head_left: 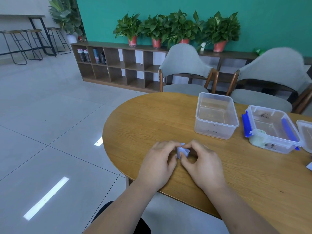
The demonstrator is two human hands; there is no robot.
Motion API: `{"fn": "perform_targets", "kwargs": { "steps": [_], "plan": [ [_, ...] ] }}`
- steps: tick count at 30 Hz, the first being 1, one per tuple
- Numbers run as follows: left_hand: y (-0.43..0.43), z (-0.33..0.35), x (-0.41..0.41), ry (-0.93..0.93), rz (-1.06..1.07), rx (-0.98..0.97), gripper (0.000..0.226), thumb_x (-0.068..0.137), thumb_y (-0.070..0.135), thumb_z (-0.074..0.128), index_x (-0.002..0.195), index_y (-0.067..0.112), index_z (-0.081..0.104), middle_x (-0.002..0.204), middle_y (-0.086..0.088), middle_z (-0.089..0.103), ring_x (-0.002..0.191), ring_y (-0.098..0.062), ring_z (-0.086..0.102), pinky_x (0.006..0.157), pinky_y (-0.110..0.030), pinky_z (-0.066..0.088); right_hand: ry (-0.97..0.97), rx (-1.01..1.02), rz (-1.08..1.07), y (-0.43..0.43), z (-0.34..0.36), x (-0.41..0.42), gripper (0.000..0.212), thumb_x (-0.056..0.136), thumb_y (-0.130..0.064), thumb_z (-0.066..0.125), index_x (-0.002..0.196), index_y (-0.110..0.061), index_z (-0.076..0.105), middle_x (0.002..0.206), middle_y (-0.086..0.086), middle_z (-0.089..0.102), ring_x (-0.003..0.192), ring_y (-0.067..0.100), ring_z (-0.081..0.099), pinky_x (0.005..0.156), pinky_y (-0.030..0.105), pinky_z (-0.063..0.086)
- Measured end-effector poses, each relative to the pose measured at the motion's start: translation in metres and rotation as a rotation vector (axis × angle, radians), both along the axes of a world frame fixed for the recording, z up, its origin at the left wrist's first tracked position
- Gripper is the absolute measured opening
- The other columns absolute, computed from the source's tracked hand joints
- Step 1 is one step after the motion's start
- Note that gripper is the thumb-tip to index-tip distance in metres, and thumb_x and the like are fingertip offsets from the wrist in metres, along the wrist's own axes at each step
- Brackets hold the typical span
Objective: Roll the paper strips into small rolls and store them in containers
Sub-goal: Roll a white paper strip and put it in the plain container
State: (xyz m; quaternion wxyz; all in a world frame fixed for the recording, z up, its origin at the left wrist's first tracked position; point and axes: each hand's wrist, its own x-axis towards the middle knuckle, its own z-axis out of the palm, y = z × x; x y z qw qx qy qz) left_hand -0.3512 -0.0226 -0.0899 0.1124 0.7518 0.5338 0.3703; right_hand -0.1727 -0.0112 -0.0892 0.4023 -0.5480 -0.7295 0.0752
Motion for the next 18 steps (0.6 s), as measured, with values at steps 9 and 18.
{"fn": "perform_targets", "kwargs": {
  "steps": [9, 18],
  "plan": [
    [-0.0024, 0.0015, 0.0015, 0.036, -0.024, 0.015, 0.039, 0.098, 0.022, 0.061, 0.132, 0.04, 0.053, 0.116, 0.02, 0.063, 0.105, -0.005, 0.055, 0.09, -0.032, 0.05, -0.032, -0.029, -0.009, -0.0002, -0.0006, -0.0016, 0.029, 0.088, -0.043, 0.074, 0.11, -0.042, 0.054, 0.091, -0.025, 0.07, 0.083, -0.002, 0.069, 0.063, 0.036, 0.057],
    [-0.0015, 0.0031, 0.0027, -0.056, -0.012, -0.072, 0.04, 0.099, 0.029, 0.063, 0.135, 0.042, 0.051, 0.114, 0.024, 0.066, 0.105, -0.001, 0.057, 0.092, -0.03, 0.05, -0.058, 0.0, -0.044, -0.0009, -0.0003, -0.0014, 0.027, 0.085, -0.042, 0.078, 0.101, -0.037, 0.057, 0.082, -0.021, 0.067, 0.075, 0.003, 0.067, 0.057, 0.032, 0.053]
  ]
}}
